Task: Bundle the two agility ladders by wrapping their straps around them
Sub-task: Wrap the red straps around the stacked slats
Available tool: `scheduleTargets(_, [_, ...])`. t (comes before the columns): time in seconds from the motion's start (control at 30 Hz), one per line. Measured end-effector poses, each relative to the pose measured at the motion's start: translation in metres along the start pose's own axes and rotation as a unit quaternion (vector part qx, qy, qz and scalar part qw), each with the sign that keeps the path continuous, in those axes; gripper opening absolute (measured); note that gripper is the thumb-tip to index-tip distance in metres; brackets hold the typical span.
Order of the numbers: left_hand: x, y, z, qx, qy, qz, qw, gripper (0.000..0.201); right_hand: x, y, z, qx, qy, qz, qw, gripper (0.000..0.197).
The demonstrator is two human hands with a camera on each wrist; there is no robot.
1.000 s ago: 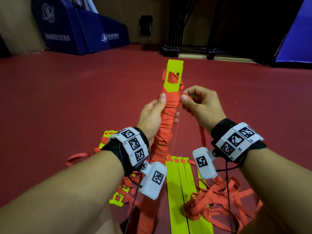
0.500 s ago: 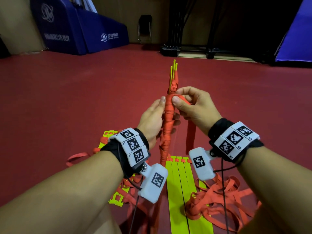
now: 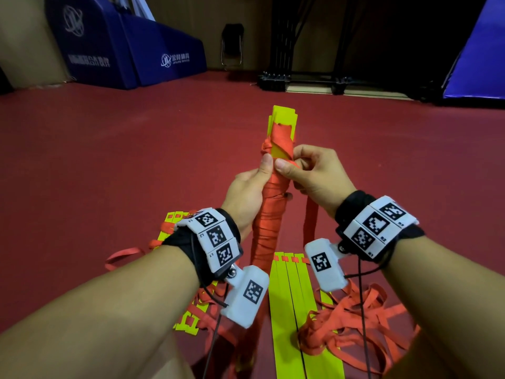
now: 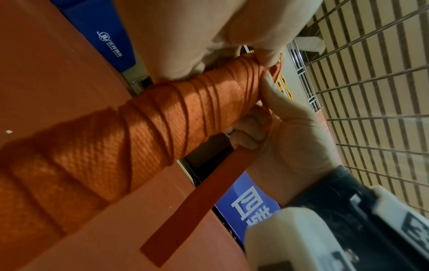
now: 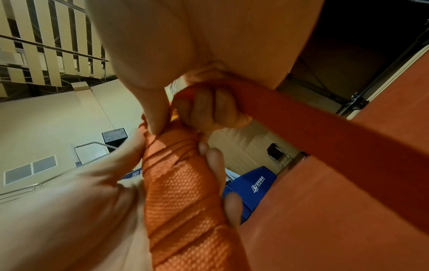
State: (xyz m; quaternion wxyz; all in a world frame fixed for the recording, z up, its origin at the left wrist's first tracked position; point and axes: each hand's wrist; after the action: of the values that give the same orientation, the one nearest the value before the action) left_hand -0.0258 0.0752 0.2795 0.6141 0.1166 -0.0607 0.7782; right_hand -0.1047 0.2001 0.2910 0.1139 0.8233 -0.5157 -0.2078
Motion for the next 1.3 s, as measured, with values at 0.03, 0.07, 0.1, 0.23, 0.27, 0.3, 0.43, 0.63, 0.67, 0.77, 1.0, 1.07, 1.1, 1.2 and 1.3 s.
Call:
scheduleTargets(0.03, [-0.001, 0.000, 0.001, 0.015, 0.004, 0.007, 1.000, 0.044, -0.001, 0.000, -0.002, 0.002, 0.010, -0.001, 1.000, 0.022])
scheduleTargets(0.07, [-0.001, 0.001, 0.002, 0.031, 0.005, 0.016, 0.999, 0.042, -0.002, 0.001, -0.003, 0.000, 0.021, 0.003, 1.000, 0.018])
scheduleTargets(0.1, [-0.002, 0.002, 0.003, 0.043, 0.006, 0.027, 0.999, 0.043, -0.003, 0.001, -0.005, -0.004, 0.031, 0.007, 0.999, 0.018])
scheduleTargets(0.23, [-0.007, 0.003, 0.003, 0.050, 0.014, 0.046, 0.998, 0.048, -0.004, 0.001, -0.006, -0.049, 0.038, 0.001, 0.998, 0.019])
scheduleTargets(0.27, [-0.007, 0.004, 0.003, 0.045, 0.013, 0.046, 0.998, 0.051, -0.003, 0.000, -0.005, -0.066, 0.028, -0.006, 0.997, 0.015])
scheduleTargets(0.3, [-0.008, 0.004, 0.003, 0.038, 0.012, 0.048, 0.998, 0.053, -0.001, 0.000, -0.004, -0.080, 0.021, -0.009, 0.997, 0.012])
scheduleTargets(0.43, [-0.007, 0.006, 0.005, 0.004, 0.004, 0.054, 0.999, 0.056, 0.001, -0.001, -0.003, -0.101, 0.023, -0.008, 0.995, 0.008])
scheduleTargets(0.63, [-0.001, -0.003, 0.006, -0.022, 0.017, 0.050, 0.998, 0.039, 0.007, -0.005, -0.009, -0.112, 0.031, -0.019, 0.993, 0.011])
scheduleTargets(0.67, [0.001, -0.003, 0.005, -0.021, 0.007, 0.046, 0.999, 0.034, 0.008, -0.006, -0.011, -0.109, 0.030, -0.024, 0.993, 0.013])
scheduleTargets(0.77, [0.001, -0.002, 0.004, -0.031, 0.008, 0.045, 0.998, 0.032, 0.011, -0.008, -0.011, -0.090, 0.025, -0.032, 0.995, 0.016])
scheduleTargets(1.0, [0.005, -0.007, 0.006, -0.055, -0.053, -0.004, 0.997, 0.060, 0.009, -0.006, -0.008, -0.046, 0.022, 0.027, 0.998, 0.031])
scheduleTargets(1.07, [0.005, -0.007, 0.005, -0.045, -0.048, -0.024, 0.998, 0.062, 0.007, -0.004, -0.004, -0.041, 0.001, 0.049, 0.998, 0.036])
scheduleTargets(1.1, [0.006, -0.007, 0.004, -0.034, -0.040, -0.029, 0.998, 0.059, 0.006, -0.003, -0.002, -0.040, -0.013, 0.060, 0.997, 0.038])
scheduleTargets(1.2, [0.005, -0.007, 0.004, -0.017, -0.029, -0.028, 0.999, 0.038, 0.003, -0.002, -0.002, -0.045, -0.033, 0.069, 0.996, 0.032])
scheduleTargets(1.3, [0.004, -0.004, 0.006, 0.001, -0.033, -0.005, 0.999, 0.037, 0.000, -0.002, -0.004, -0.052, -0.025, 0.043, 0.997, 0.020])
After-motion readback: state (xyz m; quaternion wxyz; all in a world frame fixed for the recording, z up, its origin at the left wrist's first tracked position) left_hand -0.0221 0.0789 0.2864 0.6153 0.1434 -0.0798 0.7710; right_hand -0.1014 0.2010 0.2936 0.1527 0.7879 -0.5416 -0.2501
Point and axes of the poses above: each hand's wrist, its own y-axis towards the middle knuckle, its own x-axis out of the palm, z = x × y, and after that the axes turned 1 degree about -x, right-handed
